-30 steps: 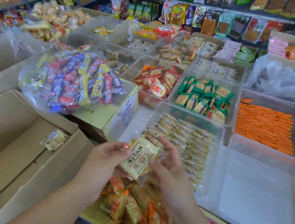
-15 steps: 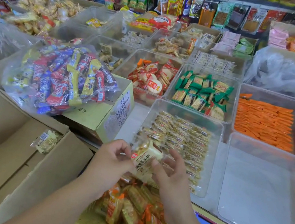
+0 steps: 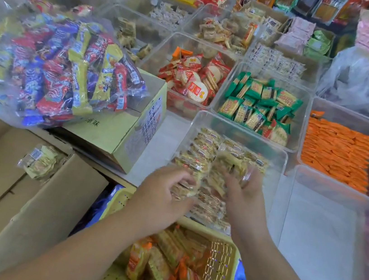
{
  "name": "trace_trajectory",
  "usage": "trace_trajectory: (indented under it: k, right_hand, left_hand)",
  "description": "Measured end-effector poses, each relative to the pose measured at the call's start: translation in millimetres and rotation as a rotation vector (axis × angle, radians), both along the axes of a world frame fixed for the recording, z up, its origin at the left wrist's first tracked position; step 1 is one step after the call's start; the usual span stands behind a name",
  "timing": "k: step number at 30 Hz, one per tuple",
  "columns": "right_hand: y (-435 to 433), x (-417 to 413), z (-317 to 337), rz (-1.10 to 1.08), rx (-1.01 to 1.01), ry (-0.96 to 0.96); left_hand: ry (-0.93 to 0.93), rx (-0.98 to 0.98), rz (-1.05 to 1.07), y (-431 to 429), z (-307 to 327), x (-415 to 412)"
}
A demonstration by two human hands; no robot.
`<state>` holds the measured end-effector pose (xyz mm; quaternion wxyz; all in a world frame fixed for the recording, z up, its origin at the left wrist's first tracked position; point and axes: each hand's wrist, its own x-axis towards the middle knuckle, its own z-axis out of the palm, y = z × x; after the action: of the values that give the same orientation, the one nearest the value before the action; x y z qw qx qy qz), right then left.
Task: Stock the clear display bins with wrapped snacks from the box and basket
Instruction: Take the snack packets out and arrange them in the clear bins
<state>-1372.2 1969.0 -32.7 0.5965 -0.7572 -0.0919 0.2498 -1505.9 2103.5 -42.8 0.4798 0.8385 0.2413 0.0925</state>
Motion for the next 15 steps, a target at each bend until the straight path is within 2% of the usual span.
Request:
trace_trajectory:
  k: [3,5,7,10,12,15]
  right_hand:
    - [22,33,0,0.118,-0.222,-0.294]
    - [43,52,-3,0.215,-0.362,-0.514]
    - [66,63,-10,0.393,-0.555,-0.638]
    - [96,66,-23,0.702,-0.817,-0.634]
    - [107,65,-29,0.858,-0.899,-0.641]
    - [113,69,-34,0.976,-0.939,-0.606]
  left_hand:
    - [0.157,0.176,0.129,28,-16,-10]
    - [0.358,0.122,0.111,41,-26,-13]
    - [0.467,0.010,0.057,48,-35,-15]
    - [0.518,-0.010,-0.018,51,-45,-10]
    - [0.514,-0.009,-0.028,55,-47,-7]
    - [0.520,-0.018,-0.040,62,-48,-5]
